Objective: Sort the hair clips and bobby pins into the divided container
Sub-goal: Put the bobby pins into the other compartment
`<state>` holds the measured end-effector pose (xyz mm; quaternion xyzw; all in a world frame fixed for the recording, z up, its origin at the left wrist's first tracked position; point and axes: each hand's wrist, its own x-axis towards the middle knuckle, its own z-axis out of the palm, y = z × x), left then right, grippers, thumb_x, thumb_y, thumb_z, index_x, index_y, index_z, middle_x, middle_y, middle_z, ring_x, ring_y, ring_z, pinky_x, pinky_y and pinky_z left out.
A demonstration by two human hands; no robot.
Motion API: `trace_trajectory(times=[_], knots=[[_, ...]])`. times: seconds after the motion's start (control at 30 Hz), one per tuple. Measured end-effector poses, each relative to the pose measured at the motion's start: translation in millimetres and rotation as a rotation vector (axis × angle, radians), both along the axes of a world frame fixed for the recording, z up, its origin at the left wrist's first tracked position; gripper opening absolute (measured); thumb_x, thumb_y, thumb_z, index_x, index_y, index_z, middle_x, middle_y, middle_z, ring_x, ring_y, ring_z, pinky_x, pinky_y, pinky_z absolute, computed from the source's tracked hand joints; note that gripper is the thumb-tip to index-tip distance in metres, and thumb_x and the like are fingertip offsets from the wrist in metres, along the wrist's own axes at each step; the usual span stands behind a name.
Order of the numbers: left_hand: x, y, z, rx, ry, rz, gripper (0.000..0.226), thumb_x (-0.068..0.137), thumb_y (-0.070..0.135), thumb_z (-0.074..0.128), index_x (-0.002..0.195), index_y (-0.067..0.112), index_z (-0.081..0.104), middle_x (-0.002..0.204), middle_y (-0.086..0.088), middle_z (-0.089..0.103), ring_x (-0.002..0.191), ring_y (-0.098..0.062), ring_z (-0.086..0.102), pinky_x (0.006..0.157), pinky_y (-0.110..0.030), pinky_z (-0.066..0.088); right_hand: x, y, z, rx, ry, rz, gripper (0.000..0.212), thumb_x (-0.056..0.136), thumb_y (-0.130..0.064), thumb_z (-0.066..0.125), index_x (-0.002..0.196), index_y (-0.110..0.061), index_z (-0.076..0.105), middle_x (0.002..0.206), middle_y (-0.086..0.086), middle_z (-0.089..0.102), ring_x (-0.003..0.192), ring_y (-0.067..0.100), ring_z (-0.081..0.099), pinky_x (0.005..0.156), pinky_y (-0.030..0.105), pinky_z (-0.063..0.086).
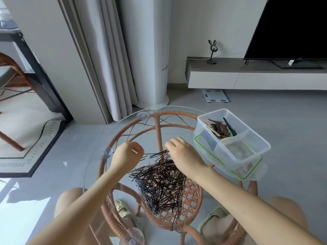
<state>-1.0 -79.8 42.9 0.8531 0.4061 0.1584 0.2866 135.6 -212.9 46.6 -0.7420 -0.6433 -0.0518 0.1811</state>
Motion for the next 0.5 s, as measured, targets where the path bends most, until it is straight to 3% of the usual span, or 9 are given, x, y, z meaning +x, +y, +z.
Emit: trace_trajectory(times=[0.13, 0.23, 0.33, 0.4, 0.5], knots=[[2.5, 0.1, 2.1, -0.081, -0.007, -0.070, 0.012, 0.081, 0.016, 0.061, 0.087, 0.015, 0.072, 0.094, 0.001, 0.072, 0.079, -0.013, 0.065, 0.078, -0.027, 0.053, 9.5, -23.6, 13.3, 0.077, 0.144, 0.039, 0.016, 0.082, -0.001, 0.059, 0.097, -0.005, 0.064, 0.091, 0.007, 0.063, 0.087, 0.018, 0.055, 0.079, 0.023, 0.044], [8.1, -5.8, 2.4, -0.112, -0.032, -0.150, 0.012, 0.082, 0.019, 0.061, 0.090, 0.021, 0.070, 0.100, 0.003, 0.071, 0.087, -0.012, 0.066, 0.080, -0.029, 0.053, 15.4, -36.9, 27.0, 0.125, 0.348, -0.062, 0.021, 0.084, -0.006, 0.059, 0.104, -0.007, 0.065, 0.091, 0.002, 0.061, 0.078, 0.009, 0.053, 0.076, 0.016, 0.042], [13.5, -10.3, 1.5, -0.079, -0.027, -0.161, 0.014, 0.083, 0.019, 0.060, 0.092, 0.021, 0.070, 0.104, 0.002, 0.068, 0.089, -0.012, 0.062, 0.080, -0.026, 0.048, 30.6, -50.9, 36.0, 0.242, 0.417, -0.198, 0.019, 0.083, -0.006, 0.059, 0.101, -0.007, 0.066, 0.087, 0.000, 0.060, 0.071, 0.008, 0.054, 0.070, 0.008, 0.042], [14.0, -8.6, -2.3, 0.035, 0.031, -0.168, 0.015, 0.084, 0.022, 0.060, 0.095, 0.024, 0.070, 0.111, 0.002, 0.064, 0.098, -0.014, 0.057, 0.085, -0.027, 0.044, 52.7, -61.6, 39.3, 0.337, 0.360, -0.354, 0.016, 0.082, -0.003, 0.059, 0.095, -0.006, 0.067, 0.086, 0.005, 0.062, 0.070, 0.016, 0.056, 0.067, 0.015, 0.042], [11.8, -3.9, -11.0, 0.218, 0.183, -0.178, 0.023, 0.086, 0.036, 0.055, 0.105, 0.030, 0.067, 0.132, -0.003, 0.055, 0.123, -0.025, 0.047, 0.106, -0.040, 0.035, 96.0, -69.6, 40.1, 0.346, 0.236, -0.603, 0.017, 0.080, 0.000, 0.056, 0.093, -0.002, 0.067, 0.089, 0.015, 0.063, 0.080, 0.031, 0.058, 0.073, 0.027, 0.039]])
